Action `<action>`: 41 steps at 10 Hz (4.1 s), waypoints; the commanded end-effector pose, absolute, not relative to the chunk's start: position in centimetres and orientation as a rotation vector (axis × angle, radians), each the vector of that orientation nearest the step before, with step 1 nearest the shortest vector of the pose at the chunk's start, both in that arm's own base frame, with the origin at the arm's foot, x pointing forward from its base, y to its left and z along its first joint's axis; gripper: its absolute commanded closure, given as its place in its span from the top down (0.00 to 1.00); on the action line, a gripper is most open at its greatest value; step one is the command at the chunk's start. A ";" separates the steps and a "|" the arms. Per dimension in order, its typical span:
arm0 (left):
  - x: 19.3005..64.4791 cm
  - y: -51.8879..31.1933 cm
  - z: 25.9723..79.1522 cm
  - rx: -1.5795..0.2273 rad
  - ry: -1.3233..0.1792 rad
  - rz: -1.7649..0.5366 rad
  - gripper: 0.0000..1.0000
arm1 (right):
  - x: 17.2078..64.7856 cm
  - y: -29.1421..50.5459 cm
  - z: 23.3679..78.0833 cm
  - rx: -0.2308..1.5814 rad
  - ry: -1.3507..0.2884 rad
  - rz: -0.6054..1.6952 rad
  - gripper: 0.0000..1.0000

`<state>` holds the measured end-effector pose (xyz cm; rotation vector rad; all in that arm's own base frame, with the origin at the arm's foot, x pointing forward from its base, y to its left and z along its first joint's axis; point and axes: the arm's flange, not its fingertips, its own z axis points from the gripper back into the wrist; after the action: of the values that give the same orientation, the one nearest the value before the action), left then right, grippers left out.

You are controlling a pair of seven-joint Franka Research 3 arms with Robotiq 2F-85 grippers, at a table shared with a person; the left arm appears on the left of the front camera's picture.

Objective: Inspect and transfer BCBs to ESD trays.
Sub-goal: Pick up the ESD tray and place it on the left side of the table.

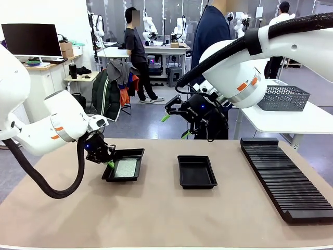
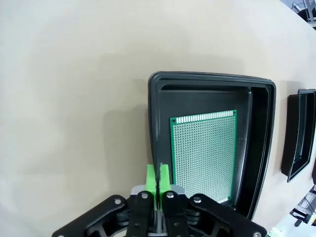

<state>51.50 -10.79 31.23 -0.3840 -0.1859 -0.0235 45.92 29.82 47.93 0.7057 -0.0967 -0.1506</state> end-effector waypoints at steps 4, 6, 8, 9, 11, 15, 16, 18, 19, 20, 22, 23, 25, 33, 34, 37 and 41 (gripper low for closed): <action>48.4 -3.6 33.8 -0.366 -0.231 -0.014 0.00 | 46.2 30.0 48.0 0.688 -0.094 -0.169 1.00; 47.8 1.4 34.6 -0.367 -0.250 -0.019 0.00 | 46.2 30.0 48.0 0.688 -0.094 -0.169 1.00; 47.6 5.0 34.9 -0.337 -0.251 -0.025 0.00 | 46.2 30.0 48.0 0.688 -0.094 -0.169 1.00; 47.6 6.2 34.9 -0.328 -0.243 -0.032 0.00 | 46.2 30.0 48.0 0.688 -0.094 -0.169 1.00; 47.5 7.9 34.3 -0.307 -0.244 -0.016 0.00 | 46.2 30.0 48.0 0.688 -0.094 -0.169 1.00; 47.2 9.1 32.8 -0.273 -0.240 0.010 0.00 | 46.2 30.0 48.0 0.688 -0.094 -0.169 1.00; 47.1 9.0 32.4 -0.262 -0.239 0.020 0.00 | 46.2 30.0 48.0 0.688 -0.094 -0.169 1.00; 46.8 8.8 32.0 -0.243 -0.244 0.027 0.00 | 46.2 30.0 48.0 0.688 -0.094 -0.169 1.00; 46.7 8.6 31.5 -0.232 -0.247 0.031 0.00 | 46.2 30.0 48.0 0.688 -0.094 -0.169 1.00; 46.5 8.4 31.0 -0.239 -0.250 0.033 0.00 | 46.2 30.0 48.0 0.688 -0.094 -0.169 1.00; 46.2 8.2 30.6 -0.233 -0.240 0.036 0.00 | 46.2 30.0 48.0 0.688 -0.094 -0.169 1.00; 46.1 8.0 30.7 -0.233 -0.244 0.034 0.00 | 46.2 30.0 48.0 0.688 -0.094 -0.169 1.00; 46.6 8.5 30.9 -0.249 -0.232 0.030 0.00 | 46.2 30.0 48.0 0.688 -0.094 -0.169 1.00; 46.6 8.5 30.9 -0.249 -0.232 0.030 0.00 | 46.2 30.0 48.0 0.688 -0.094 -0.169 1.00; 46.6 8.5 30.9 -0.249 -0.232 0.030 0.00 | 46.2 30.0 48.0 0.688 -0.094 -0.169 1.00; 46.6 8.5 30.9 -0.249 -0.232 0.030 0.00 | 46.2 30.0 48.0 0.688 -0.094 -0.169 1.00; 45.9 8.2 32.0 -0.207 -0.220 0.019 0.62 | 46.2 30.0 48.0 0.688 -0.094 -0.169 1.00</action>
<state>46.54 8.19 31.15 -0.2276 -0.2268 0.0139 45.96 29.81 47.95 0.7062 -0.0972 -0.1511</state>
